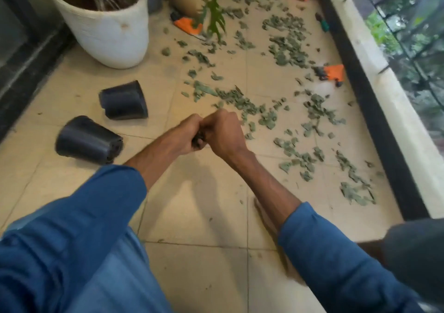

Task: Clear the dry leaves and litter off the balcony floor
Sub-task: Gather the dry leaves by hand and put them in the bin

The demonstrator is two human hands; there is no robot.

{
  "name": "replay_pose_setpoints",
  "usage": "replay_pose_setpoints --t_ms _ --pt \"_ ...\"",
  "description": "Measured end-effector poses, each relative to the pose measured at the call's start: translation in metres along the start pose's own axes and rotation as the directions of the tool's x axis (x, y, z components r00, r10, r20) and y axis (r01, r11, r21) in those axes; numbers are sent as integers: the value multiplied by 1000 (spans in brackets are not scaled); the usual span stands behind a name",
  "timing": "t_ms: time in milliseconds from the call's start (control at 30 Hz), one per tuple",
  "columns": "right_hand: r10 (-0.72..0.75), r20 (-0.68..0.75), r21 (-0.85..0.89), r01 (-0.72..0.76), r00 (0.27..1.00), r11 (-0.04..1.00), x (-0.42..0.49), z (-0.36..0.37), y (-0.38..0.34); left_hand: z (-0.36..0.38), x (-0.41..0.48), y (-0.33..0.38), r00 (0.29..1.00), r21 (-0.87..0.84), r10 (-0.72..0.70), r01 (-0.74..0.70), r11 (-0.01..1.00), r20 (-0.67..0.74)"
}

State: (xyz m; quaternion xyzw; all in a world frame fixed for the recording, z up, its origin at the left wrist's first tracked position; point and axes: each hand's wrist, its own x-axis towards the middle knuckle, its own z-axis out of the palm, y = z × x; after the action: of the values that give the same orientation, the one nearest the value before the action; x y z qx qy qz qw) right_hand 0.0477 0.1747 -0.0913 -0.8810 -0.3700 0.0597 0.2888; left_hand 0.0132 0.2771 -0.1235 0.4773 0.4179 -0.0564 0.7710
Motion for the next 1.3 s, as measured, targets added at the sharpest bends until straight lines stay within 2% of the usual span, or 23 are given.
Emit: replay_pose_setpoints --t_ms 100,200,300,367,467,567,667,700,767,800,833,900,967,1033,1167,1300 --pt "155 -82 101 -146 985 984 -13 0 19 8 -3 -16 998 88 -17 11 996 60" --pt "249 -21 242 -237 968 941 -32 9 41 11 2 -36 999 166 -42 43 985 -10" --pt "334 -40 373 -296 942 879 -43 10 68 29 7 -49 998 235 -30 40 971 -46" --pt "381 -62 400 -327 922 856 -48 5 78 45 8 -52 998 241 -30 44 970 -62" --pt "425 -60 416 -365 903 833 -47 -8 90 69 15 -49 998 281 -8 27 959 -69" --pt "428 -83 477 -341 900 810 -46 -21 104 89 26 -37 1000 368 -8 10 930 -6" --pt "503 -142 666 -294 852 686 -57 -36 136 114 33 -26 1000 461 -5 -6 887 23" --pt "535 -175 674 -295 827 677 -64 -41 150 122 33 -24 999 487 3 -20 873 36" --pt "573 -257 528 -384 778 757 -88 -51 189 139 30 -26 996 533 0 -48 845 90" --pt "606 -270 436 -466 749 770 -105 -54 214 147 28 -28 993 549 -12 -56 834 120" --pt "666 -263 358 -571 698 739 -125 -54 240 154 26 -32 989 566 -26 -61 822 144" --pt "798 -279 232 -769 535 596 -170 -56 290 165 23 -42 983 607 -41 -79 791 181" --pt "866 -327 158 -881 379 445 -210 -63 325 173 21 -51 978 643 -46 -100 760 206" --pt "901 -326 131 -930 286 343 -234 -70 341 177 20 -58 971 670 -60 -115 734 232" --pt "912 -272 31 -945 306 326 -236 -68 350 179 20 -62 958 689 -89 -130 713 273" --pt "871 -240 34 -893 429 449 -209 -52 338 178 19 -58 959 686 -82 -133 715 272"
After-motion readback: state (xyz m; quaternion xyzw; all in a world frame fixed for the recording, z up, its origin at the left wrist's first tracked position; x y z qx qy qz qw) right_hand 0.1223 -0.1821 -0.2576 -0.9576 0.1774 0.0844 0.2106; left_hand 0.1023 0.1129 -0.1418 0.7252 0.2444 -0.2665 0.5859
